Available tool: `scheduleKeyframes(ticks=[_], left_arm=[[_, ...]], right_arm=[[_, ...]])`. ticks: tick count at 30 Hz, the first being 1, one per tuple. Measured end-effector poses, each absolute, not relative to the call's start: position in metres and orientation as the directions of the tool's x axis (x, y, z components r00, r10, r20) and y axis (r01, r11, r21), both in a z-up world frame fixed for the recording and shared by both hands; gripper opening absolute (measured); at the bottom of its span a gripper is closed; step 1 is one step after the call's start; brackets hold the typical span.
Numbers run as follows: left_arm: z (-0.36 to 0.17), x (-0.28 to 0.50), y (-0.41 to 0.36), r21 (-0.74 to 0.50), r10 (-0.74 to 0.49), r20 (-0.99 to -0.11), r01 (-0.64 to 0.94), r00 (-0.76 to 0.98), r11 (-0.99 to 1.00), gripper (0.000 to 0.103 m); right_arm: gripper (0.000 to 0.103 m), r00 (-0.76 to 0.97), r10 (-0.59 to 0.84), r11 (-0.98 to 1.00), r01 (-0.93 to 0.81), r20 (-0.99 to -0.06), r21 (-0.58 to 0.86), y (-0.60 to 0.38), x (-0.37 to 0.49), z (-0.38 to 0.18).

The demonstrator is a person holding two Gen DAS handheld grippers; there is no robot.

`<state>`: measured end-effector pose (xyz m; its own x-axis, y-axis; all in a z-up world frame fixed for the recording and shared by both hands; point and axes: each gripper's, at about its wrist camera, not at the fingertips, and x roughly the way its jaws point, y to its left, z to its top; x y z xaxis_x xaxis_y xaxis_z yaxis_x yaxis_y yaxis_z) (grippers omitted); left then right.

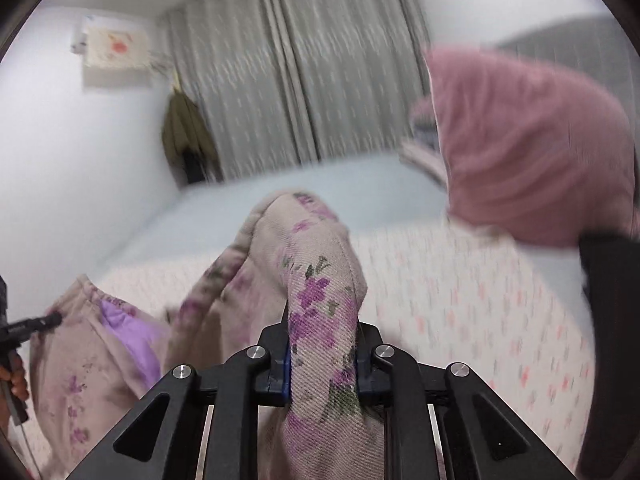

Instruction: Fold large clothes

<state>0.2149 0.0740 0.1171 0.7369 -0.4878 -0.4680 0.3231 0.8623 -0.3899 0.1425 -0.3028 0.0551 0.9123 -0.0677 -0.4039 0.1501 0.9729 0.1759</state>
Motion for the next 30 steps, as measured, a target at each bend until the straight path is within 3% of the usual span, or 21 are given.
scheduleKeyframes(ticks=[3,6,9,13,15,18,20,24,27,30], left_arm=[[0.143,0.217,0.088,-0.359,-0.438,-0.387,0.305,0.811,0.882,0.016],[0.130,0.241,0.098,-0.378,-0.397,-0.429,0.238,0.811,0.895,0.017],[0.078,0.274,0.090,-0.351,-0.347,-0.582,0.158,0.736,0.923,0.018],[-0.001,0.299,0.073,-0.271,-0.253,-0.793,0.050,0.554,0.961,0.028],[0.007,0.295,0.076,-0.281,-0.251,-0.779,0.038,0.575,0.959,0.036],[0.034,0.282,0.073,-0.241,-0.224,-0.748,0.060,0.624,0.969,0.039],[0.051,0.272,0.060,-0.214,-0.225,-0.726,0.097,0.650,0.972,0.044],[0.071,0.266,0.031,-0.215,-0.280,-0.691,0.180,0.666,0.960,0.066],[0.071,0.264,-0.001,-0.137,-0.265,-0.680,0.237,0.684,0.962,0.080],[0.062,0.269,-0.017,0.003,-0.151,-0.682,0.209,0.716,0.978,0.081]], right_arm=[[0.019,0.940,-0.120,0.969,0.180,-0.318,0.167,-0.302,0.152,0.081],[0.019,0.928,-0.158,0.943,0.243,-0.337,0.227,-0.325,0.174,0.079],[0.020,0.882,-0.084,0.906,0.261,-0.463,0.333,-0.352,0.211,0.044],[0.028,0.687,-0.083,0.906,0.353,-0.722,0.232,-0.356,0.264,-0.038],[0.037,0.668,-0.062,0.889,0.374,-0.742,0.263,-0.362,0.264,-0.052],[0.052,0.698,-0.109,0.877,0.402,-0.708,0.262,-0.367,0.248,-0.030],[0.052,0.719,-0.155,0.890,0.398,-0.677,0.220,-0.356,0.237,-0.011],[0.052,0.788,-0.079,0.940,0.263,-0.611,0.218,-0.311,0.230,0.019],[0.052,0.755,0.073,0.984,0.051,-0.651,0.170,-0.247,0.250,0.027],[0.052,0.694,0.160,0.986,-0.085,-0.702,0.140,-0.200,0.275,0.015]])
